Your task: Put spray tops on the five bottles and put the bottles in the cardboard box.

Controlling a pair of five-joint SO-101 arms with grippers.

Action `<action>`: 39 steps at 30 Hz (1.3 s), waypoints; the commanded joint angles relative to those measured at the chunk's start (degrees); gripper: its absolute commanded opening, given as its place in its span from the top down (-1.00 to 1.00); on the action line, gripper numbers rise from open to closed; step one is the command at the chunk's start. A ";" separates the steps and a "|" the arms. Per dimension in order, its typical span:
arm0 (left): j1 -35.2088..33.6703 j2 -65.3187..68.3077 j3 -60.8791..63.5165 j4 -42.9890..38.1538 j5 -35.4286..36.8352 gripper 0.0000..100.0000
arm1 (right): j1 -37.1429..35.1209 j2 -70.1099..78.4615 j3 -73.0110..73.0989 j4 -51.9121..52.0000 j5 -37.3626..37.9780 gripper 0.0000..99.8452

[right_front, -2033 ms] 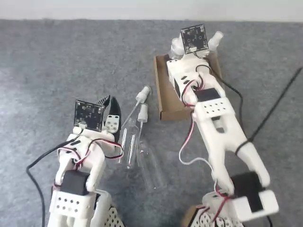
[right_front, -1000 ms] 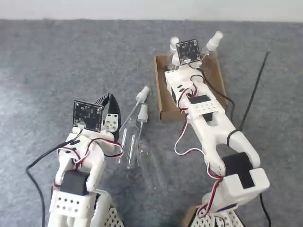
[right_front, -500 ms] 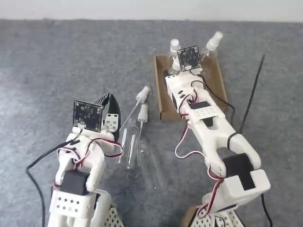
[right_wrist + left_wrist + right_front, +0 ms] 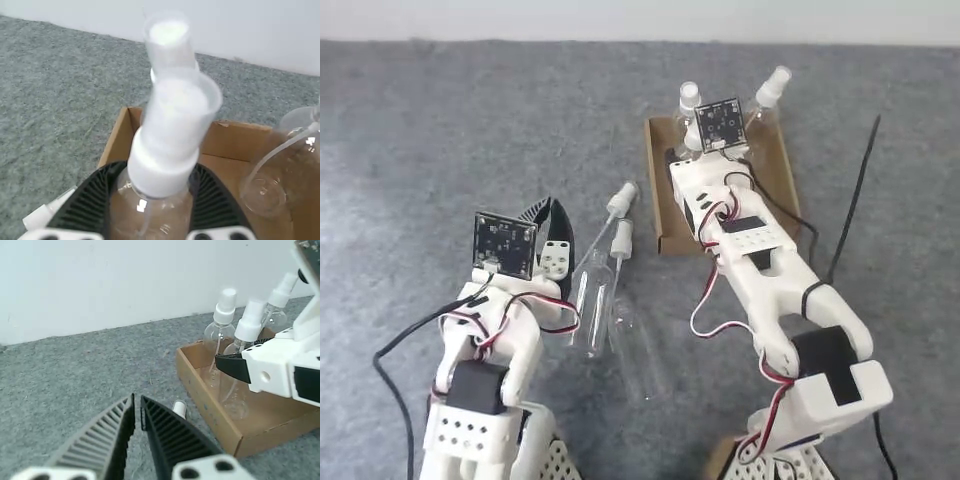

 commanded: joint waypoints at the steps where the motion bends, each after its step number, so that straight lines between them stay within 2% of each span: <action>1: -0.18 0.09 -0.31 -1.41 0.79 0.98 | -0.66 -1.36 0.26 0.04 0.70 0.99; 27: -0.44 0.09 -0.31 -1.41 0.79 0.98 | -0.48 -1.45 0.88 0.04 0.79 0.98; 34: -0.44 0.09 -0.31 -1.49 0.79 0.98 | -0.40 -1.45 0.88 0.04 0.70 0.76; 39: -0.44 0.09 -0.31 -1.49 0.79 0.98 | -0.66 -1.45 0.88 0.13 0.79 0.73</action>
